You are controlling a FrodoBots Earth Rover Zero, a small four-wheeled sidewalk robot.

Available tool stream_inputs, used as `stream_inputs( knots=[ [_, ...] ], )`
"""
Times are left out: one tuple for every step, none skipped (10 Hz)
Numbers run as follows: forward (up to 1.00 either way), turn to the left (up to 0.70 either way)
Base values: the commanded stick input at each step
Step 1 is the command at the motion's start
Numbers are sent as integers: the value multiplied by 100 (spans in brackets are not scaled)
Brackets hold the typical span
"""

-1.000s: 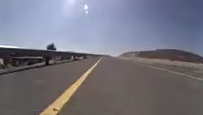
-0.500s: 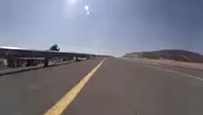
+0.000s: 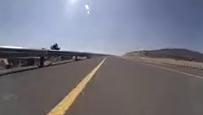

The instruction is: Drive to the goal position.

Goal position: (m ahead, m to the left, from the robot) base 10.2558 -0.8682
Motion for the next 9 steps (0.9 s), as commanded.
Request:
stream_inputs(
  knots=[
    [85, 0],
    [85, 0],
    [85, 0],
    [85, 0],
    [85, 0],
    [85, 0],
    [85, 0],
    [85, 0],
    [85, 0]
  ],
)
